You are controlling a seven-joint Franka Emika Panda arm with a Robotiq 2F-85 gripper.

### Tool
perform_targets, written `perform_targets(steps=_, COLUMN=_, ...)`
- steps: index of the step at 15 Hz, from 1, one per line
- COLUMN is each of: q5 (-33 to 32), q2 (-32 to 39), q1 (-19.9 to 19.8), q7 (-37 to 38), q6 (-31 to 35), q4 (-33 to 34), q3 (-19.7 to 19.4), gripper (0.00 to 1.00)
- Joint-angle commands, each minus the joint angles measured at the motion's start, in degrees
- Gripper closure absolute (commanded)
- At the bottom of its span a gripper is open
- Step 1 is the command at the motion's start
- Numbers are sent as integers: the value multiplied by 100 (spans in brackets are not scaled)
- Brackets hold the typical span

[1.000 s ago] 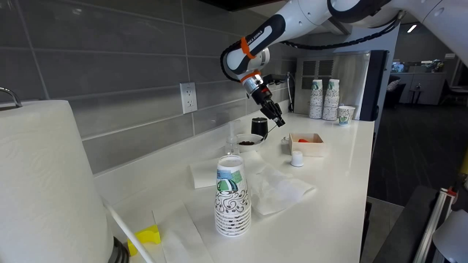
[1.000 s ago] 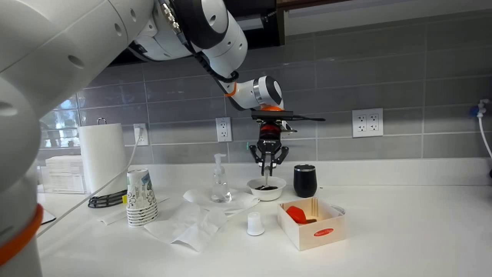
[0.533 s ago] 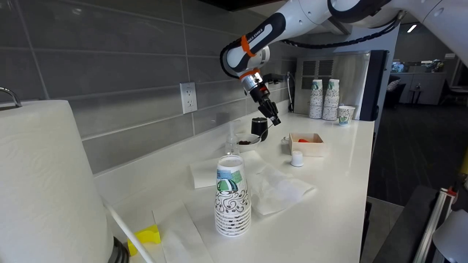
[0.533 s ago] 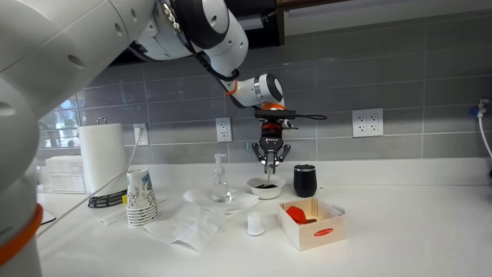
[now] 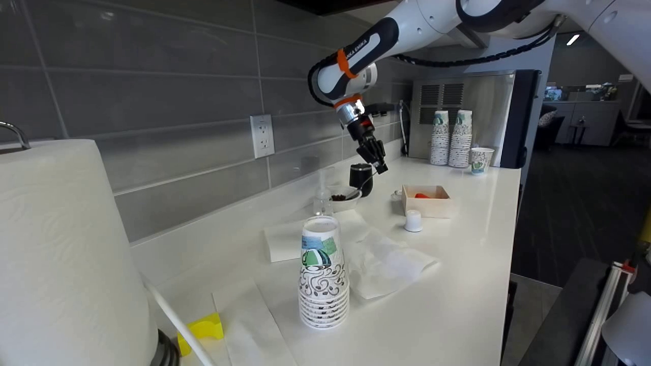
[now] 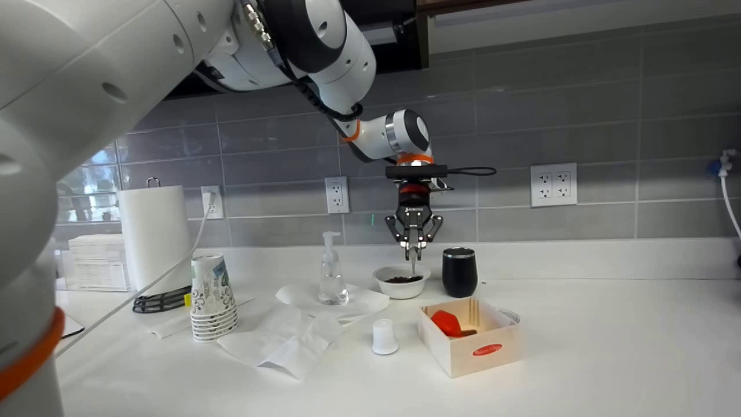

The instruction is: Pick up the spoon and stir in the bowl

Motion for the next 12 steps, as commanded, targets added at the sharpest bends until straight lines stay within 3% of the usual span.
perform_targets(steps=1, q5=-118, q2=161, q1=66, q7=50, q6=-595, q4=304, q3=-51, gripper=94)
perform_targets(steps=5, q5=-132, q2=129, q1=24, q7=-430, q6=-905, q4=293, q3=76, gripper=94)
perform_targets(steps=12, q5=110, q2=-116, q1=-97, q7=-564, q6=24, q4=52, q3=188, gripper=94)
